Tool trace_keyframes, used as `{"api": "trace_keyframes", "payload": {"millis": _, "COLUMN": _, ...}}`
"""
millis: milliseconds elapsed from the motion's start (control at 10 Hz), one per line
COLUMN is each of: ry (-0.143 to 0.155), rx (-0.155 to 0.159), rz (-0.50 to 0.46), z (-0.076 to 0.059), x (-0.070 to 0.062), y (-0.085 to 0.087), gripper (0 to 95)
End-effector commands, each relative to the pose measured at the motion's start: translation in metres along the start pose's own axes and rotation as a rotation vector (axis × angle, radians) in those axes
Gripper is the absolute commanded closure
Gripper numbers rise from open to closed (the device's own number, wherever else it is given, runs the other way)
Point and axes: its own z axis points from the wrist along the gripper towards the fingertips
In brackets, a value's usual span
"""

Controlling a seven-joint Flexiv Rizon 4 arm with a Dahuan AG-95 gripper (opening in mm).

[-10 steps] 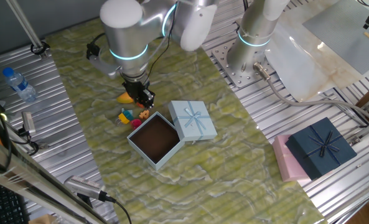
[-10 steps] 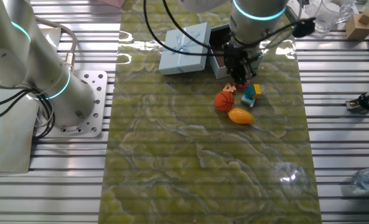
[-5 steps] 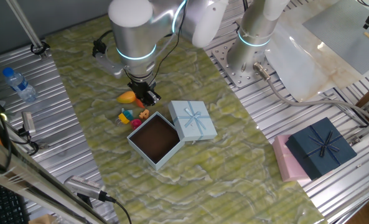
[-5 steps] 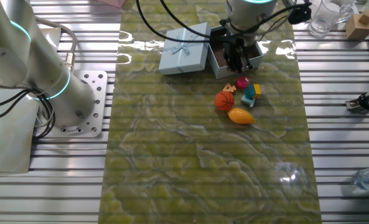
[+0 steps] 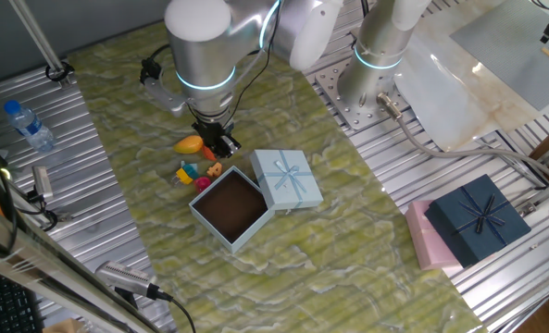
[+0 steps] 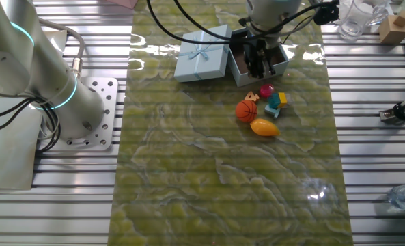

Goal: Take everything out of the gift box

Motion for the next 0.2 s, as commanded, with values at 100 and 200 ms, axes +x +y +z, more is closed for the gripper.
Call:
{"api": "trace_keyframes", "payload": {"millis": 100, "ry": 0.002, "rx": 0.001, "rz": -0.004, "z": -0.0001, "x": 0.0001, "y": 0.0002, "gripper": 95.0}}
{"api": "trace_keyframes", "payload": {"millis": 200, "ry": 0.003, "rx": 0.0, "rz": -0.004, "z": -0.0001, "x": 0.0001, "y": 0.0002, "gripper": 95.0}}
